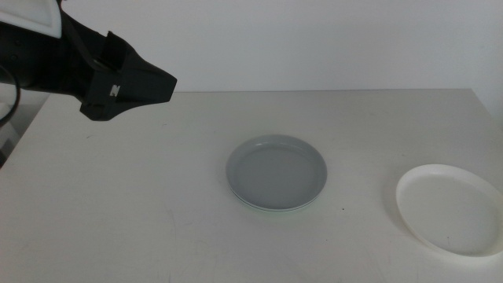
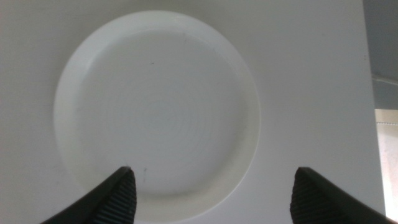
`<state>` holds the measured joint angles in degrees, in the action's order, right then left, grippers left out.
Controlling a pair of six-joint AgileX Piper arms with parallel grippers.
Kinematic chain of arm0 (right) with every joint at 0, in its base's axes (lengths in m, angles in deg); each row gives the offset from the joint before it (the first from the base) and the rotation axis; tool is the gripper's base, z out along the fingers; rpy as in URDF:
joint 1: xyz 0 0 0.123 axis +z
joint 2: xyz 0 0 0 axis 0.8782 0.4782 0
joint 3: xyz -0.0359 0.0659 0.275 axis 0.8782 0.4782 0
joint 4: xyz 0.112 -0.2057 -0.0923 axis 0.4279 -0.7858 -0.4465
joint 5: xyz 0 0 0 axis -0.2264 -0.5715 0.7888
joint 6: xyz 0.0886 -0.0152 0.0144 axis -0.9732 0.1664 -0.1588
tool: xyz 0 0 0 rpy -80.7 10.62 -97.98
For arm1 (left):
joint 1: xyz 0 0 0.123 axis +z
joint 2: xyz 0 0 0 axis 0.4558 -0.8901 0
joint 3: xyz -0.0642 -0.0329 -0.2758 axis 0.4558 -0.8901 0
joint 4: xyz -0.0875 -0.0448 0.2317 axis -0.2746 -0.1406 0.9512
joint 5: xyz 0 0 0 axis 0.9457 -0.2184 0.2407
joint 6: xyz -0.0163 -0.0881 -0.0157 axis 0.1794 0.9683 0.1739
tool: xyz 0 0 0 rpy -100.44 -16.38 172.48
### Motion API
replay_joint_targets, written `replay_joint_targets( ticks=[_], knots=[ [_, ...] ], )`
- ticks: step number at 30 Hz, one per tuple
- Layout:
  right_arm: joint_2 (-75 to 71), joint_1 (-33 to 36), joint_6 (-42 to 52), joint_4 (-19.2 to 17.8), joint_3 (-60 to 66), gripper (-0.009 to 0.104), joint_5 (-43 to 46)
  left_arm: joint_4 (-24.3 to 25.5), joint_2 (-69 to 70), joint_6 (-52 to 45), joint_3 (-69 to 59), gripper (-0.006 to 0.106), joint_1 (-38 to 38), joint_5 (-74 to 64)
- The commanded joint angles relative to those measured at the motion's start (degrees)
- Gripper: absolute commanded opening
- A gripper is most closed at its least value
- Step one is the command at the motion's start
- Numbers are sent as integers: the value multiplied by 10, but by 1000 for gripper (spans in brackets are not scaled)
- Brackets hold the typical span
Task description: Stack the three bowls on top of each other.
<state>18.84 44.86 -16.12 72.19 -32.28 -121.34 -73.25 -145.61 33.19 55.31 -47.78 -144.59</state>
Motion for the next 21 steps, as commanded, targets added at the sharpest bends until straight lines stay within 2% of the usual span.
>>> replay_joint_targets(
  ticks=[1,11,16,21],
  knots=[
    [8,-10,12,-3,-18,63,28,-13,12,7,13,105,0,32],
    [116,-27,1,-9,-18,62,107,-13,12,7,13,105,0,32],
    [147,-27,1,-7,-18,56,148,-13,12,7,13,105,0,32],
    [176,-27,9,-7,-18,48,152,-13,12,7,13,105,0,32]
  ],
)
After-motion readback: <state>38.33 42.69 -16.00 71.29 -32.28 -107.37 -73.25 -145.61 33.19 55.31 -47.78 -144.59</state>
